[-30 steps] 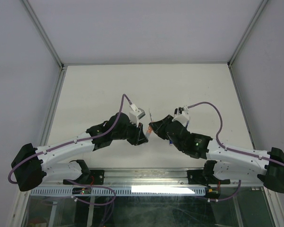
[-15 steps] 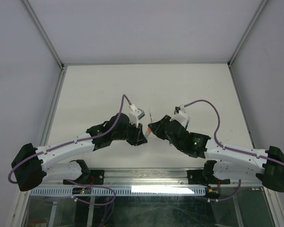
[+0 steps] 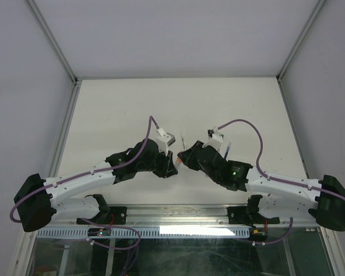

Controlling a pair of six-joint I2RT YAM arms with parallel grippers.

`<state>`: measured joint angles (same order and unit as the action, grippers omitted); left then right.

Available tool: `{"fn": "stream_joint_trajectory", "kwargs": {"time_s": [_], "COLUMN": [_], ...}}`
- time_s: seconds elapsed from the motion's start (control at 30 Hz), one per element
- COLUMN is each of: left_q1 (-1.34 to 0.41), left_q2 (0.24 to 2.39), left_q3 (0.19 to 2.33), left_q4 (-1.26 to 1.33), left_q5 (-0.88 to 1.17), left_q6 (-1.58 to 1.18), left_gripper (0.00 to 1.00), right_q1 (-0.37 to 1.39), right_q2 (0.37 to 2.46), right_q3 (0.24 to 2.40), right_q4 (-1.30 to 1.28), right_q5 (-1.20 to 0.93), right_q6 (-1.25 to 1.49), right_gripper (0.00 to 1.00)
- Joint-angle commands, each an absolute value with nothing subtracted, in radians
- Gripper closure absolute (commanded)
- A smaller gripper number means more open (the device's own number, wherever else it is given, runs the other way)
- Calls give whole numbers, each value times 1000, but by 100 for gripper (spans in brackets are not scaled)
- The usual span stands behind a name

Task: Insert the pens into the pen caps
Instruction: Insert the pen cap onto the pen, then place the pen cap on the pen.

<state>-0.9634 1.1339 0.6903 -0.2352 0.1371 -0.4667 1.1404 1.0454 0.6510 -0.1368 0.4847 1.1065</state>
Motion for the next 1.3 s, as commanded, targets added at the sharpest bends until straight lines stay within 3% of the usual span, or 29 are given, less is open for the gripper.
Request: {"fn": "stream_joint_trajectory", "kwargs": {"time_s": [0.0, 0.33, 0.73, 1.0, 1.27], "left_q1": [-965, -963, -964, -963, -963], "left_q2": [1106, 1063, 1034, 1035, 1024], "left_q3": [727, 756, 749, 749, 745], "left_q4": [-145, -132, -122, -127, -138], "left_q5": [27, -53, -13, -11, 13], "left_q6": [-488, -500, -490, -492, -487], "left_gripper": [100, 100, 100, 100, 100], "right_q1": [1182, 1237, 1243, 1244, 1243], "right_q2": [1071, 1126, 1048, 998, 922], "right_q3": [699, 726, 753, 757, 820], "right_q4": [-151, -158, -179, -217, -332], "right_q5": [425, 454, 485, 510, 658], "right_q6": [1135, 1131, 1086, 1071, 1038], "right_gripper": [100, 99, 61, 51, 49]}}
